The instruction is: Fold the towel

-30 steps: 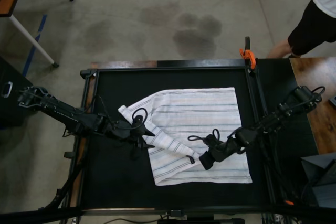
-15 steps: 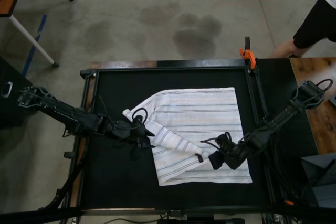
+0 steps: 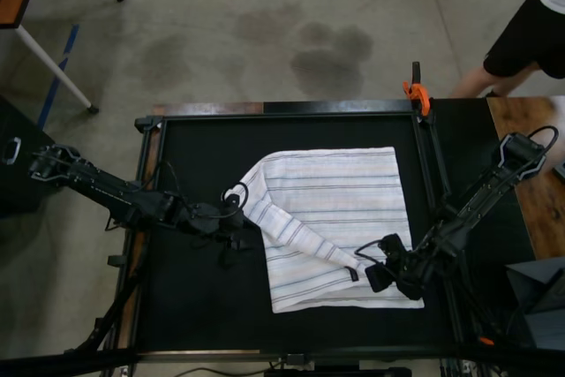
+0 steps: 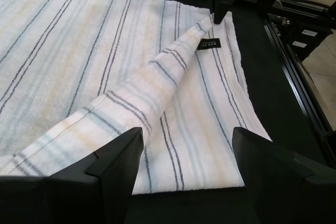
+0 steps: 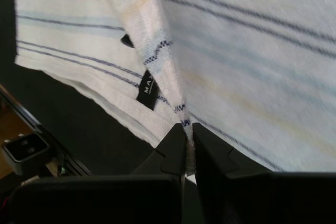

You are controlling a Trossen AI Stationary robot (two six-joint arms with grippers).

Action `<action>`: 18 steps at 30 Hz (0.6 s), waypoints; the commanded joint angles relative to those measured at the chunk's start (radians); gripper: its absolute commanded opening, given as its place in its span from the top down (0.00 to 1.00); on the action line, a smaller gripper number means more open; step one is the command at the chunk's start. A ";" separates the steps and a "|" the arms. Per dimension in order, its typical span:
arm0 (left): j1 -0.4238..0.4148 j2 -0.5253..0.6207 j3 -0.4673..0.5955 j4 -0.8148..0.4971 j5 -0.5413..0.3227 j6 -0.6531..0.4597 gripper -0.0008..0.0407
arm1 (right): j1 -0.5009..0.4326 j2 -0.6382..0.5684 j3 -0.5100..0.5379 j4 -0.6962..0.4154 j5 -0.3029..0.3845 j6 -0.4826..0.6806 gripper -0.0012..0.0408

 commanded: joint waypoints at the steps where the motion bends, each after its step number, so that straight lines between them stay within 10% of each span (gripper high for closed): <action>1: 0.000 0.000 0.000 0.000 0.000 0.001 0.41 | 0.022 -0.004 0.000 -0.005 -0.001 0.030 0.96; 12: 0.000 0.021 0.000 0.000 0.000 0.000 0.41 | 0.088 -0.012 0.002 -0.033 -0.002 0.124 0.97; 18: 0.000 0.069 0.000 0.002 0.001 -0.039 0.41 | 0.113 -0.012 0.073 -0.284 -0.002 0.163 0.97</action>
